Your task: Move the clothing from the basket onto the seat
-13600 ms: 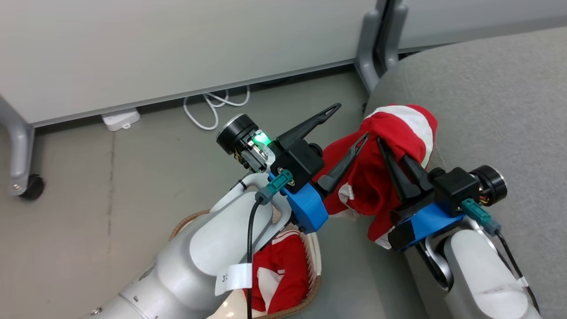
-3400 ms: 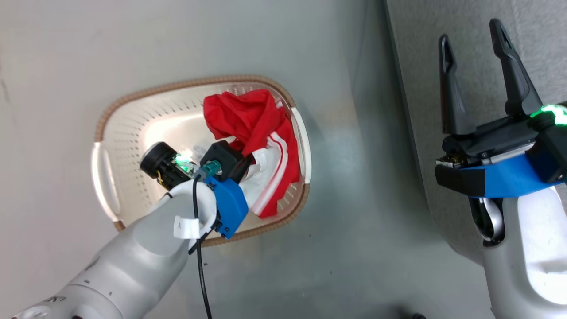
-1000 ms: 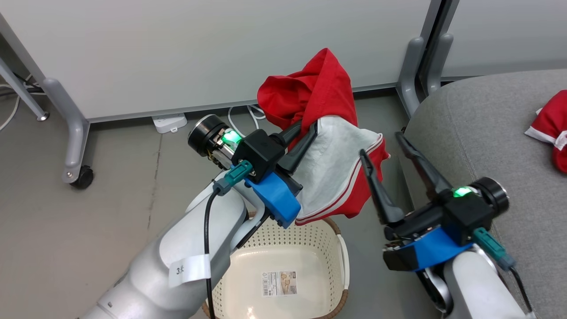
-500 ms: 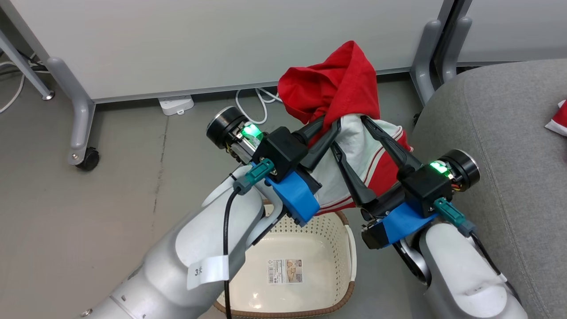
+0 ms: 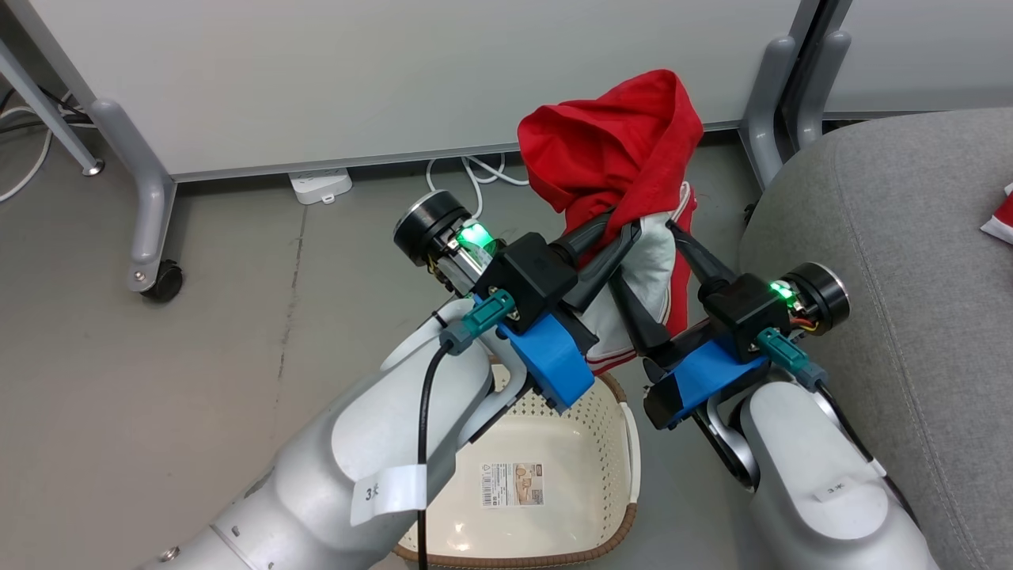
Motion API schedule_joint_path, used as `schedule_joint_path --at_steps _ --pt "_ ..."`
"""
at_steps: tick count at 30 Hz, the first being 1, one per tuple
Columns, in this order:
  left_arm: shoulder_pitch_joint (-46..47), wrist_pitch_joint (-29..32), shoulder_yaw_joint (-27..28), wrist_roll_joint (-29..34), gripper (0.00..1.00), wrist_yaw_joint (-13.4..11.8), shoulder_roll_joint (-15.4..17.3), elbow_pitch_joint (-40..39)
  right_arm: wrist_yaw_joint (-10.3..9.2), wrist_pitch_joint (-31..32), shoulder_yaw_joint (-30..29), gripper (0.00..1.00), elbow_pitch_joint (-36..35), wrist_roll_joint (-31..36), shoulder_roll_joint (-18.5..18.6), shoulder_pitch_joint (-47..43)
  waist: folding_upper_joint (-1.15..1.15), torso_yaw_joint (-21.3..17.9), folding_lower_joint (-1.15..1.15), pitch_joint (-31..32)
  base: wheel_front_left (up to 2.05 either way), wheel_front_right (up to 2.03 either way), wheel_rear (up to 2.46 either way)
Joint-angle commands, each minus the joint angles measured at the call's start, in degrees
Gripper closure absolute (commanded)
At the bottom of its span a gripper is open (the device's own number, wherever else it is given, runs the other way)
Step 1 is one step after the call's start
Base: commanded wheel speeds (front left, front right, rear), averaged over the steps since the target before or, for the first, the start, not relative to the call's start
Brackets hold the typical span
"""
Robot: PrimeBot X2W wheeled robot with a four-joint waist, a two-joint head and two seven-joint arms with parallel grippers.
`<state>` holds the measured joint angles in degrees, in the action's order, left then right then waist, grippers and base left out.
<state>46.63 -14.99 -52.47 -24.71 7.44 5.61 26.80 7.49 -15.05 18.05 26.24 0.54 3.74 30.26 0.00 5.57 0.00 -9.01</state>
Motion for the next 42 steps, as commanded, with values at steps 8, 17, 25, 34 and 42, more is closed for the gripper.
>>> schedule_joint_path --at_steps 8,17,25,34,42 --pt "0.68 -0.29 0.1 -0.21 1.0 0.04 -0.09 -0.35 0.01 -0.2 0.52 1.0 0.7 -0.74 -0.62 1.0 0.0 0.04 0.0 0.14 0.0 0.0 0.0" --pt "0.13 -0.29 0.37 0.1 1.0 0.04 -0.03 -0.1 0.01 -0.2 0.42 1.0 1.01 -1.02 -0.69 0.75 0.0 0.01 0.0 0.46 0.0 0.0 0.0" --pt "-0.69 -0.28 1.22 0.53 0.0 0.05 -0.14 0.68 0.01 -0.2 0.09 1.0 0.9 -1.43 -0.72 0.19 0.0 -0.16 0.0 0.62 0.0 0.0 0.0" --pt "-1.73 -0.28 1.64 1.57 0.0 0.05 0.25 0.86 0.01 -0.2 -0.86 1.0 0.27 -1.73 -0.52 -0.56 0.0 -0.6 0.0 0.4 0.0 0.0 0.0" --pt "-2.47 -0.27 1.83 2.15 0.0 0.04 0.84 0.73 0.01 -0.21 -3.13 1.0 -1.01 -2.0 -0.58 -1.21 0.0 -3.08 0.0 -0.55 0.0 0.0 0.0"
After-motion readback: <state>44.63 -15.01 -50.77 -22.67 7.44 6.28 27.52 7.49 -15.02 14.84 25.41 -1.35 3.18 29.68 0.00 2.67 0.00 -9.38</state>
